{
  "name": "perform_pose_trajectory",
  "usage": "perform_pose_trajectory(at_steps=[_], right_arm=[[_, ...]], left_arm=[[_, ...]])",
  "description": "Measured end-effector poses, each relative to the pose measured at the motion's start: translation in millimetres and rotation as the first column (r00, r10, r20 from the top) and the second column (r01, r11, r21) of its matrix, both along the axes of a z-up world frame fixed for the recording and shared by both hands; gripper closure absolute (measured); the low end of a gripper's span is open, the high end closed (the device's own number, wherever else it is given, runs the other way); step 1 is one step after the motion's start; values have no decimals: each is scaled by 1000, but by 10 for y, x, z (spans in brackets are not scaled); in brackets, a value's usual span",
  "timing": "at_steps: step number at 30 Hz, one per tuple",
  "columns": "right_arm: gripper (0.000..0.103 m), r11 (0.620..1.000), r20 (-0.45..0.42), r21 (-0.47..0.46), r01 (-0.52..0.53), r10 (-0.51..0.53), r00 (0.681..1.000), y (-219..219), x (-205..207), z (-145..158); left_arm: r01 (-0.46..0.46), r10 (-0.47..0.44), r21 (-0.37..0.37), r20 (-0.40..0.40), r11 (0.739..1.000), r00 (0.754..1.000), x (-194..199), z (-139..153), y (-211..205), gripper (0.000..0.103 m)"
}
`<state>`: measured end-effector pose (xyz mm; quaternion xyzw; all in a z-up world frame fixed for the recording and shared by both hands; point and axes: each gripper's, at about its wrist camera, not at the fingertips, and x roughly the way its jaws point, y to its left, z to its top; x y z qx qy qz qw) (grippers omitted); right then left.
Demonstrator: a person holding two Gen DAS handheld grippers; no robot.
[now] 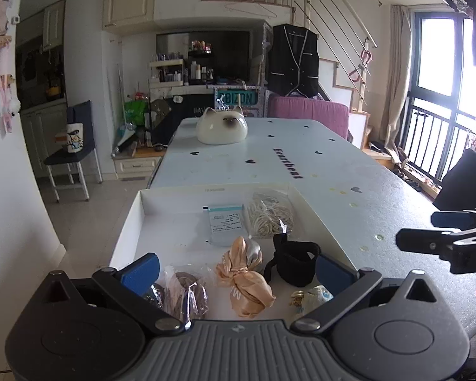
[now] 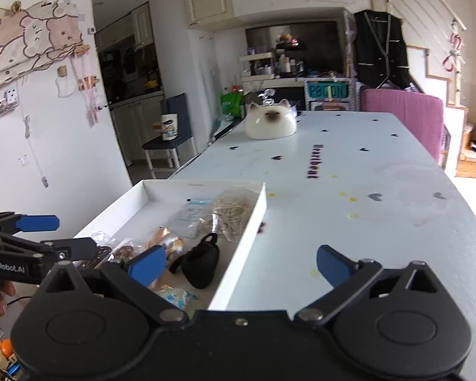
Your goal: Organize soft objects
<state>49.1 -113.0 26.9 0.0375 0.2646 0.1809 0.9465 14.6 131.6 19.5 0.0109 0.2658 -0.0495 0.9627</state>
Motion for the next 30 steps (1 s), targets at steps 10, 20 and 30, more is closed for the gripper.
perform_pose_trajectory(at_steps=[10,20,30], right_arm=[[0,998,61,-29,47,-45,997,-81,-283,-102],[0,997,85,-30,76,-73,994,-136,-472,-219],[0,994,101,-35,100,-96,990,-198,-583,-274]], left_arm=[[-14,15,-26,57,1000,998,-234,-74,-33,0],[-10,11,-8,78,1000,997,-361,-144,-96,0],[-17,17,-3,78,1000,997,-437,-225,-112,0]])
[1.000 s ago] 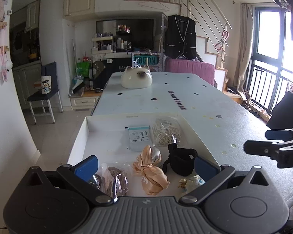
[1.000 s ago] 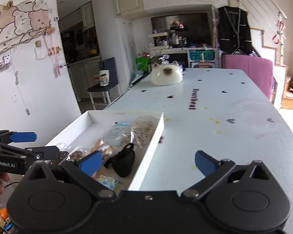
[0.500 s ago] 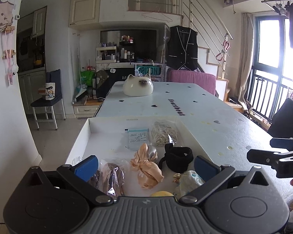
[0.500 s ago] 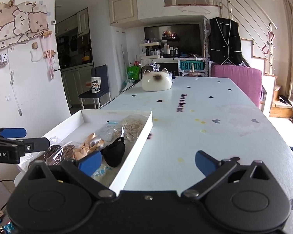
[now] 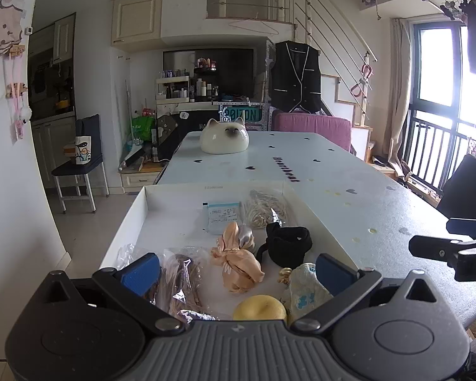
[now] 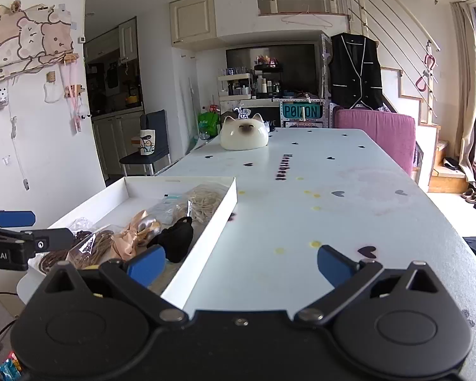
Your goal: Organize soft objects
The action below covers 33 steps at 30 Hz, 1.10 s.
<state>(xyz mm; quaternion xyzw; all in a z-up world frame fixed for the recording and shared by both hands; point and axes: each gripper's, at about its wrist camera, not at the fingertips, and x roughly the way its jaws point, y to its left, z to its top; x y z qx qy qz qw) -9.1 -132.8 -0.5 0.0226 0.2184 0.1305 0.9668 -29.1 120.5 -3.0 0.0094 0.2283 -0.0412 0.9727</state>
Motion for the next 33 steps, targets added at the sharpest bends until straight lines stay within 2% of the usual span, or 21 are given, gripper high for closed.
perform_pose_trajectory(at_steps=[33], right_arm=[[0,1000,17,-5,6,-6,1000,27,-58,17]], left_arm=[[-5,5,3,6,1000,1000,-48,-1,17,0]])
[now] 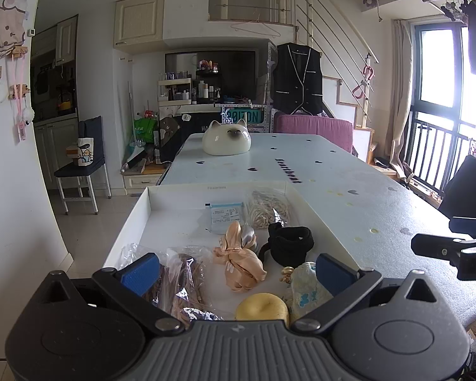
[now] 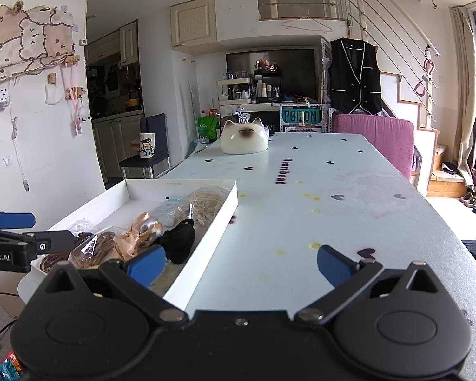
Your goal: Organize soft objects
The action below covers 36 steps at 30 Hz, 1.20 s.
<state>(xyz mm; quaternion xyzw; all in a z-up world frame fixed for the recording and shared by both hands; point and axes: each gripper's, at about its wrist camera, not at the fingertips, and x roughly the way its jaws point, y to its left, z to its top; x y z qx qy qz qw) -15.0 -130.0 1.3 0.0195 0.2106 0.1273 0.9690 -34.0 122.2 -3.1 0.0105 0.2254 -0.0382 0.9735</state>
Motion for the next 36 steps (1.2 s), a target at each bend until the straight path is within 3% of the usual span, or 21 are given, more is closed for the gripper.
perform_pose_trajectory(at_steps=[36], right_arm=[[0,1000,7,3,1,-1,1000,8,-37,29]], left_arm=[[-4,4,3,6,1000,1000,-23,33,-3,0]])
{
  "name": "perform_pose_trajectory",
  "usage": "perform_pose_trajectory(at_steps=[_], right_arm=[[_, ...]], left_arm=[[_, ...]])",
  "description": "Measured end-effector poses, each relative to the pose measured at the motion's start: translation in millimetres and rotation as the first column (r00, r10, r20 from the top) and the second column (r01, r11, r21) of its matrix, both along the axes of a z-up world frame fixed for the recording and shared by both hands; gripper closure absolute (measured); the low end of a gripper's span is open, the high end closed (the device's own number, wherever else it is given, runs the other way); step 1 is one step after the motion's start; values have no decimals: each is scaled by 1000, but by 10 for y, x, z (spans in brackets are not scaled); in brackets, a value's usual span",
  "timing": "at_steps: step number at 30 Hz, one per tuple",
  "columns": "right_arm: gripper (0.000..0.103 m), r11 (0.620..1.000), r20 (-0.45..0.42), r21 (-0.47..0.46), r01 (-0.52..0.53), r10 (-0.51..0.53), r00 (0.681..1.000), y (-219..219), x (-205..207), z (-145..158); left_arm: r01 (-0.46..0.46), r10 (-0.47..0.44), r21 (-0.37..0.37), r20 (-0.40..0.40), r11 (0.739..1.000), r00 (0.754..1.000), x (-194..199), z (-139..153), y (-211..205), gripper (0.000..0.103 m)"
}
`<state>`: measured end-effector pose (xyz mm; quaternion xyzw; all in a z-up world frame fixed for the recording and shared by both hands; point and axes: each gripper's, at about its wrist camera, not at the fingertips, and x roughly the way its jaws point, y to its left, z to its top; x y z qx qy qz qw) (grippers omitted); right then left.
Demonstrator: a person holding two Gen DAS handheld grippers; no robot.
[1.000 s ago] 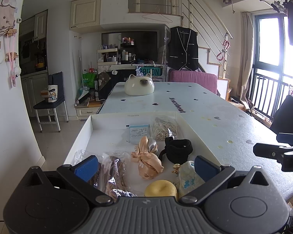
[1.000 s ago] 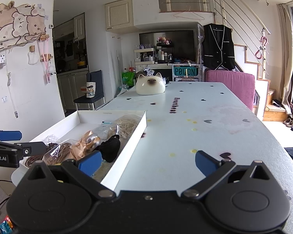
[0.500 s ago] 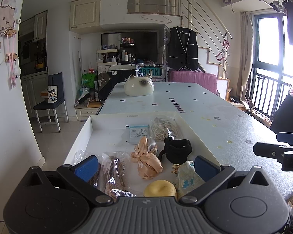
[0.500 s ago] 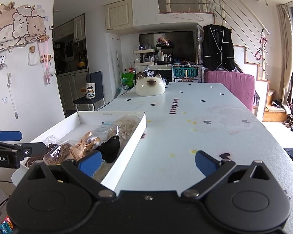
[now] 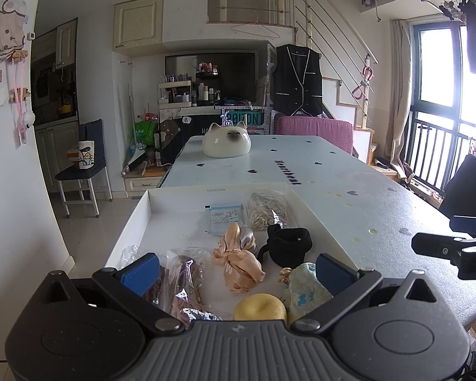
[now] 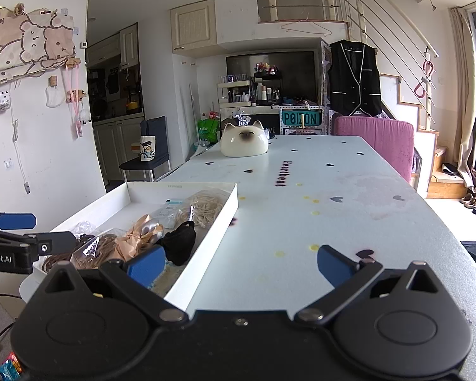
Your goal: Organize soft objects
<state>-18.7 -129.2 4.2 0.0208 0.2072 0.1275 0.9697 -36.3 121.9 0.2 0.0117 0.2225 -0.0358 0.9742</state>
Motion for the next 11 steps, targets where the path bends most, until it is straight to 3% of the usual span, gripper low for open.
perform_pose_trajectory(at_steps=[11], right_arm=[[0,1000,2,0,1,-1,1000,1,-6,3]], left_arm=[[-7,7,2,11,1000,1000,-41,46,3,0]])
